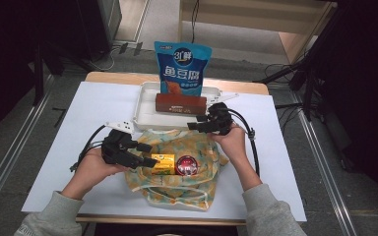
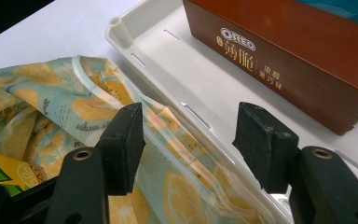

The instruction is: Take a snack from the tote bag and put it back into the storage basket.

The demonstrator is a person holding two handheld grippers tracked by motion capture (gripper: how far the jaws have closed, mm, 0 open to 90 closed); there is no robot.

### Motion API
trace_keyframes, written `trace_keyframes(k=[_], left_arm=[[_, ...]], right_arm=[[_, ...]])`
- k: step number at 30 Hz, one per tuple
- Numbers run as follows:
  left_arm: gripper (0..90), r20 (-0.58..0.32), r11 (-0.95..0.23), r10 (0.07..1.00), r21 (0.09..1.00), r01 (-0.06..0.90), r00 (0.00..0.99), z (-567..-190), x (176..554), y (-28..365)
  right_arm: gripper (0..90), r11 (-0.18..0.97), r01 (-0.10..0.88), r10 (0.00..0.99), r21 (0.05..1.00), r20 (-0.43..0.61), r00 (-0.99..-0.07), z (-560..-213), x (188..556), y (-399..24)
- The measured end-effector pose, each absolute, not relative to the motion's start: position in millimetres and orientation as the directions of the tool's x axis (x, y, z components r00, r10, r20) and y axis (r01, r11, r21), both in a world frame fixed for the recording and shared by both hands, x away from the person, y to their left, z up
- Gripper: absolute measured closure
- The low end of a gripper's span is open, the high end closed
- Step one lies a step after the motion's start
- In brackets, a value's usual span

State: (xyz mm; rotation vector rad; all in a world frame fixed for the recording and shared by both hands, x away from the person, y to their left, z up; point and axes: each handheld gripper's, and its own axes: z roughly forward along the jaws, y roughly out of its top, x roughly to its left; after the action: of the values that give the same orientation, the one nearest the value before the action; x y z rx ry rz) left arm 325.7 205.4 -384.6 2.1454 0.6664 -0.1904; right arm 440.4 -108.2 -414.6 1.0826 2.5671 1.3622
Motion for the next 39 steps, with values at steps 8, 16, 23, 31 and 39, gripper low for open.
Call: trace_keyframes(k=[8,16,23,31,39], left_arm=[[34.2,-0.371,-0.509,0.38,0.681,0.526,0.847,-396,325,200],[34.7,-0.341,-0.531,0.367,0.687,0.496,0.865,-404,322,190],[34.9,-0.357,-0.515,0.35,0.699,0.496,0.866,-412,323,190],[37.1,-0.309,-0.528,0.351,0.715,0.459,0.884,-415,321,186],[40.1,-0.304,-0.522,0.345,0.724,0.451,0.888,-418,322,181]], right_arm=[[43.1,0.369,0.562,0.595,0.74,0.276,-0.755,-415,441,-108],[43.0,0.364,0.563,0.595,0.742,0.28,-0.753,-415,441,-110],[42.8,0.356,0.565,0.596,0.744,0.285,-0.751,-414,439,-111],[42.3,0.355,0.567,0.594,0.743,0.289,-0.751,-415,434,-114],[41.9,0.354,0.567,0.593,0.743,0.29,-0.751,-415,432,-116]])
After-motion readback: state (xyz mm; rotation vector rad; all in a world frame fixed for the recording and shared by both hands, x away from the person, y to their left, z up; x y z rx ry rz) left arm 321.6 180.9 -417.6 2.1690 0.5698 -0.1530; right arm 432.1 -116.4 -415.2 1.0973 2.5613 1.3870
